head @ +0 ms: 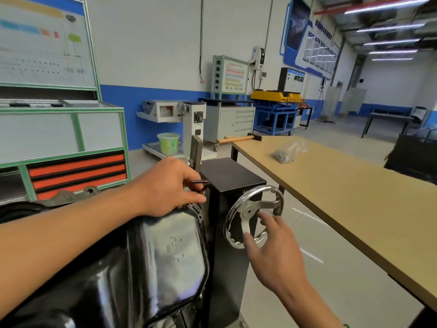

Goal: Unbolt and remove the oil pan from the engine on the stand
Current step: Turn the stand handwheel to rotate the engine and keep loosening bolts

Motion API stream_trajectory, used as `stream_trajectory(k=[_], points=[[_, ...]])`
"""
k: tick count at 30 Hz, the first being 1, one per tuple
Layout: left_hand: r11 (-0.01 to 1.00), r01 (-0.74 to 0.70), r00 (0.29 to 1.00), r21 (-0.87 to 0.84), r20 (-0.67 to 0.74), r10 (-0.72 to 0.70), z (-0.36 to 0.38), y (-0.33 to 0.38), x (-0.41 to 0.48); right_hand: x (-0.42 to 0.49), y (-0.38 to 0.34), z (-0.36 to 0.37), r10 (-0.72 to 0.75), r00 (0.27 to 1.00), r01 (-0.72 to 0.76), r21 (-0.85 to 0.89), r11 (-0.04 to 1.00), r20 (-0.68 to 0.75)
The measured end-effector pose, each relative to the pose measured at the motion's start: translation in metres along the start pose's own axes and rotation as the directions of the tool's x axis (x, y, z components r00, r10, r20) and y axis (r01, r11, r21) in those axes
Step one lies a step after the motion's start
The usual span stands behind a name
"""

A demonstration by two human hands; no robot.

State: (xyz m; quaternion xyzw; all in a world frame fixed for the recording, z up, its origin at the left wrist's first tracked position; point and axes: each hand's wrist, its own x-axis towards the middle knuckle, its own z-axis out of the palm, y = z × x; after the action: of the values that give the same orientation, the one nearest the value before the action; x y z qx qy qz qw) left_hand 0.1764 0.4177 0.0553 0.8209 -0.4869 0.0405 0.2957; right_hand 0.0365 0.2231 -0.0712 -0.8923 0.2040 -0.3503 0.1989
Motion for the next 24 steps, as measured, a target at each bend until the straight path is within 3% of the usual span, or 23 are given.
stream_trajectory(k=[2, 6, 9, 13, 16, 19, 24], points=[[0.999, -0.036, 0.999, -0.004, 0.024, 0.036, -0.004, 0.000, 0.004, 0.016, -0.038, -0.017, -0.127, 0.978, 0.182, 0.382, 0.906, -0.165], [0.995, -0.072, 0.995, -0.063, 0.063, 0.076, -0.006, -0.002, 0.008, 0.038, -0.086, -0.011, -0.254, 0.947, 0.319, 0.629, 0.709, -0.195], [0.993, -0.090, 0.992, -0.072, 0.081, 0.096, -0.002, -0.009, 0.011, 0.042, -0.090, 0.015, -0.242, 0.932, 0.363, 0.696, 0.619, -0.271], [0.986, -0.095, 0.980, -0.135, 0.161, 0.116, -0.002, -0.015, 0.016, 0.034, -0.084, 0.044, -0.112, 0.922, 0.377, 0.787, 0.488, -0.371], [0.983, -0.106, 0.928, -0.147, 0.341, 0.151, -0.008, -0.013, 0.024, 0.032, -0.082, 0.055, -0.037, 0.914, 0.371, 0.795, 0.481, -0.404], [0.987, -0.147, 0.877, -0.064, 0.452, 0.160, -0.010, -0.009, 0.036, 0.033, -0.080, 0.059, -0.058, 0.913, 0.382, 0.794, 0.473, -0.404], [0.989, -0.140, 0.922, -0.044, 0.359, 0.147, 0.001, -0.014, 0.046, 0.030, -0.077, 0.056, -0.027, 0.891, 0.410, 0.779, 0.474, -0.453]])
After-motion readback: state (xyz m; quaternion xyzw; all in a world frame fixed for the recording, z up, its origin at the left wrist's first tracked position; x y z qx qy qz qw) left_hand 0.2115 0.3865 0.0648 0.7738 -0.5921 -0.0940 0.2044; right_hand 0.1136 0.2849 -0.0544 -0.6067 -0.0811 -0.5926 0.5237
